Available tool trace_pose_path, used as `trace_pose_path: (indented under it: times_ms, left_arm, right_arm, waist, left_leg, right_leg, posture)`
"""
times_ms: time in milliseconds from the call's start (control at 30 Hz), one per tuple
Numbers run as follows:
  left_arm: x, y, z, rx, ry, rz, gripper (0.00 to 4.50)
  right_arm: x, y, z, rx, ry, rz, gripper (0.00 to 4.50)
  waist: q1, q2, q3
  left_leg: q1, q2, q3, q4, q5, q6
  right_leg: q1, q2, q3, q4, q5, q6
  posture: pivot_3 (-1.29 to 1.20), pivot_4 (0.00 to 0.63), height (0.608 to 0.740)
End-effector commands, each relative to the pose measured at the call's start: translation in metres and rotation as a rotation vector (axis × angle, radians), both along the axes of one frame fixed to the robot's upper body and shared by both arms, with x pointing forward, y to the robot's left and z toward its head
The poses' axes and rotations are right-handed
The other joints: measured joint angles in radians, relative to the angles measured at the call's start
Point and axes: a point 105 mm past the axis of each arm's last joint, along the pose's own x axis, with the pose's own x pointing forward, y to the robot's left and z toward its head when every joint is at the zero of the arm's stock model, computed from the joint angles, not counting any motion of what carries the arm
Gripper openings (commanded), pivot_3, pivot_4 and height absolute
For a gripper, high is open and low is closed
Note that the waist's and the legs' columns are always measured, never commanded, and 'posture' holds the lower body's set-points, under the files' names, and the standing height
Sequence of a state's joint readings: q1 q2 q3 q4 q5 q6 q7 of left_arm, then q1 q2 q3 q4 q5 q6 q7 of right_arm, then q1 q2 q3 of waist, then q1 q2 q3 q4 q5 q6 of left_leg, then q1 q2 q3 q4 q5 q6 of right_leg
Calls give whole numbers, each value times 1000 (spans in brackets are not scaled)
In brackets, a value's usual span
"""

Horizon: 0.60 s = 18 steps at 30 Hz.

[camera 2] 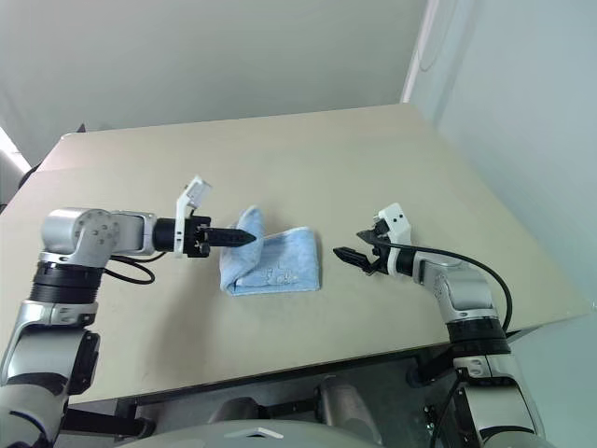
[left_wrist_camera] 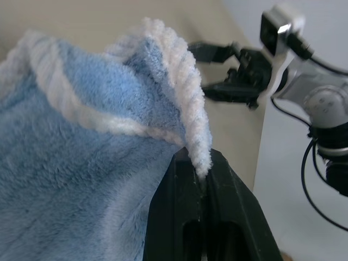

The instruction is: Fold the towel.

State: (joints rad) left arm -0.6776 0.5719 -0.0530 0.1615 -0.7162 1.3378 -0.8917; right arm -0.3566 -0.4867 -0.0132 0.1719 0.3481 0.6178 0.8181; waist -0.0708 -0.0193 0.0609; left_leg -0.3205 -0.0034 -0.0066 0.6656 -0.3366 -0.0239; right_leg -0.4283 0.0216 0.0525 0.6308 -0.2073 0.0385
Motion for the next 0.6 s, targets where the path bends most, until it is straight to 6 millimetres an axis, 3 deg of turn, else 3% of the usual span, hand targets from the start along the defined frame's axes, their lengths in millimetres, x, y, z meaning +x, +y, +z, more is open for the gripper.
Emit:
trace_pose_path:
  times_ms: [33,167,500,600]
  left_arm:
    - [8,-14,6,14,-58,-31,21]
    - [15,-28,0,8,-50,-40,21]
    - [8,-56,-9,-40,-24,-97,21]
    - [5,-60,-7,-64,-22,-113,1057]
  right_arm:
    - [2,-2,18,19,-72,-21,4500]
    - [4,-8,12,13,-45,-62,4500]
    - [4,-16,8,-10,-27,-92,4500]
    - [4,-15,7,-16,-22,-80,4500]
  waist:
    - [2,0,0]
    - [1,0,0]
    - [1,0,0]
    - [0,0,0]
  left_leg:
    - [0,0,0,0,0,0]
    - [0,-1,0,1,0,0]
    - [0,-1,0,1,0,0]
    - [0,-1,0,1,0,0]
  right_leg:
    - [0,0,0,0,0,0]
    - [1,0,0,0,0,0]
    - [1,0,1,0,0,0]
    - [1,0,1,0,0,0]
  posture:
    - [0,0,740]
    - [0,0,740]
    - [0,0,740]
    - [0,0,740]
